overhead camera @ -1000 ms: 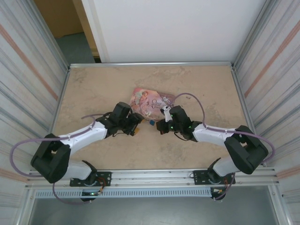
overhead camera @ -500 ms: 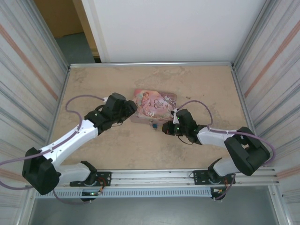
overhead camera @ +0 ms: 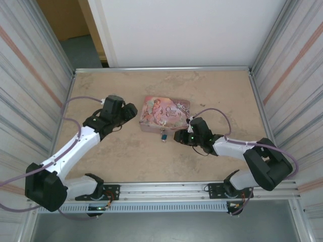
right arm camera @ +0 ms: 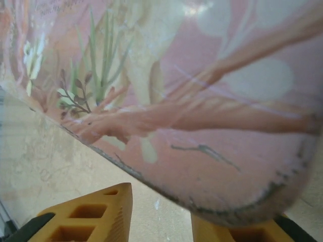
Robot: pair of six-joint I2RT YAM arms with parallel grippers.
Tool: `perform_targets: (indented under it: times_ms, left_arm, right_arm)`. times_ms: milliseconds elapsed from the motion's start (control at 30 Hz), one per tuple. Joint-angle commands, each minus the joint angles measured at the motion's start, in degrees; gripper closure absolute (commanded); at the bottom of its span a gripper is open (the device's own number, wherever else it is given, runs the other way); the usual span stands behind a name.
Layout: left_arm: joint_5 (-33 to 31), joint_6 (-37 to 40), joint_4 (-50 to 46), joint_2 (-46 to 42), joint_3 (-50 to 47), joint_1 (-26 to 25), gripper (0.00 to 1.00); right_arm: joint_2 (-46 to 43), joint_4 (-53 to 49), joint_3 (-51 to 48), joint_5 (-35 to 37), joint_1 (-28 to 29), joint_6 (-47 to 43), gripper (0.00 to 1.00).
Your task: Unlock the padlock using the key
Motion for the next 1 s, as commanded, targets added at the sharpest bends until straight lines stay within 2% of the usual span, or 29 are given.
perform_targets:
  times_ms: [0,133,367,633,967]
  left_arm:
    - [11.0,6.0,3.6,0.6,-2.1,3.9,0.30]
    - [22.8,11.3,7.9,5.5,-1.7,7.1,0.27]
    - [31.2,18.5,8.2,18.3,5.4,7.5,0.27]
    - [30.6,19.5,6.5,26.7,8.8,7.5,0.33]
    - [26.8,19.0,5.8,25.8,2.4,5.7,0.37]
  right_arm:
    - [-2.1,-1.1,1.7,0.3,-0.3,-3.5,0.52]
    - [-1.1,-0.2,2.6,-2.8,-1.1,-4.6,0.38]
    - [0.5,2.0,3.7,-4.4,-2.5,-6.2,0.26]
    - [2.1,2.3,4.9,-5.7,-3.8,-9.1,0.25]
    - [4.7,5.1,7.8,-10.1,-7.8,-14.3,0.24]
